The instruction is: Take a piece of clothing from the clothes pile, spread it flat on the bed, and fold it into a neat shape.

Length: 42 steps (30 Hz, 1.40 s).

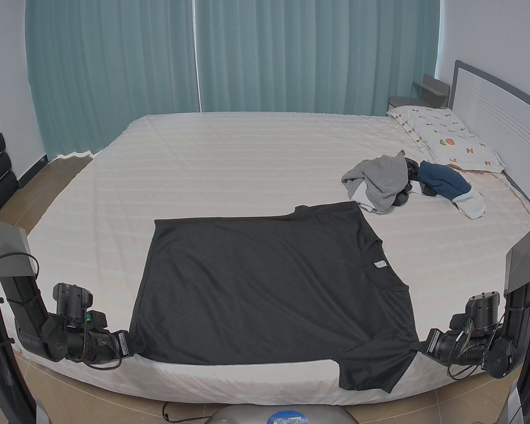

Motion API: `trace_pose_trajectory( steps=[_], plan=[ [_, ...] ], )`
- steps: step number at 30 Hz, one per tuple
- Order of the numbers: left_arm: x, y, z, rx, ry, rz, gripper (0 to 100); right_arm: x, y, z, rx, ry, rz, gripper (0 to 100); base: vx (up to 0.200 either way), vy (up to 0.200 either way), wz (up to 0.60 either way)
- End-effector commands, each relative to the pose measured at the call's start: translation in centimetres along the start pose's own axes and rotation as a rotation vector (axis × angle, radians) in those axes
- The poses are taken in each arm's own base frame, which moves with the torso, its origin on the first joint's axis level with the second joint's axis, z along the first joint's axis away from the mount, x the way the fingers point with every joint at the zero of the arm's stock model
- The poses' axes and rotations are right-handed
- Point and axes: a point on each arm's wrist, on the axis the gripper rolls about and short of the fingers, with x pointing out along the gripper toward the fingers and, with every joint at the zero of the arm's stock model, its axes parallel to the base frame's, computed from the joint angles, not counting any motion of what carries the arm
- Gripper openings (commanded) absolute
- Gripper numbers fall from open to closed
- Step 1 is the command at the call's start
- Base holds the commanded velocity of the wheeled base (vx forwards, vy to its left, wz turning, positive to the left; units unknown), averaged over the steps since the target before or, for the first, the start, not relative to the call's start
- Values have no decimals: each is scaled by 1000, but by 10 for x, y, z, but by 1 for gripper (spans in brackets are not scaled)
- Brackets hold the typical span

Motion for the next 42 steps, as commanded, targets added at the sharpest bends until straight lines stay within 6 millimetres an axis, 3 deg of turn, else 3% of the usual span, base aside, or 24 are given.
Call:
trace_pose_trajectory(
  steps=[1, 12, 23, 24, 28, 34, 42],
  plan=[
    [-14, -1, -4, -5, -19, 0, 0, -3, -1, -4, 2, 17, -8, 0, 0, 0, 0],
    [-23, -7, 4, -66, -81, -24, 0, -11, 11, 11, -35, -103, 75, 0, 0, 0, 0],
    [-18, -10, 14, -169, -97, -47, 0, 42, 14, 23, -88, -125, 124, 0, 0, 0, 0],
    [-18, -10, 14, -169, -96, -47, 0, 45, 14, 24, -89, -128, 126, 100, 0, 0, 0],
    [-16, -9, 13, -172, -88, -47, 0, 47, 13, 26, -86, -116, 152, 100, 0, 0, 0],
    [-15, -8, 12, -177, -80, -43, 0, 24, 4, 29, -128, -50, 258, 100, 0, 0, 0],
    [-14, -8, 12, -194, -80, -46, 0, 16, -12, 14, -217, 40, 258, 100, 0, 0, 0]
  ],
)
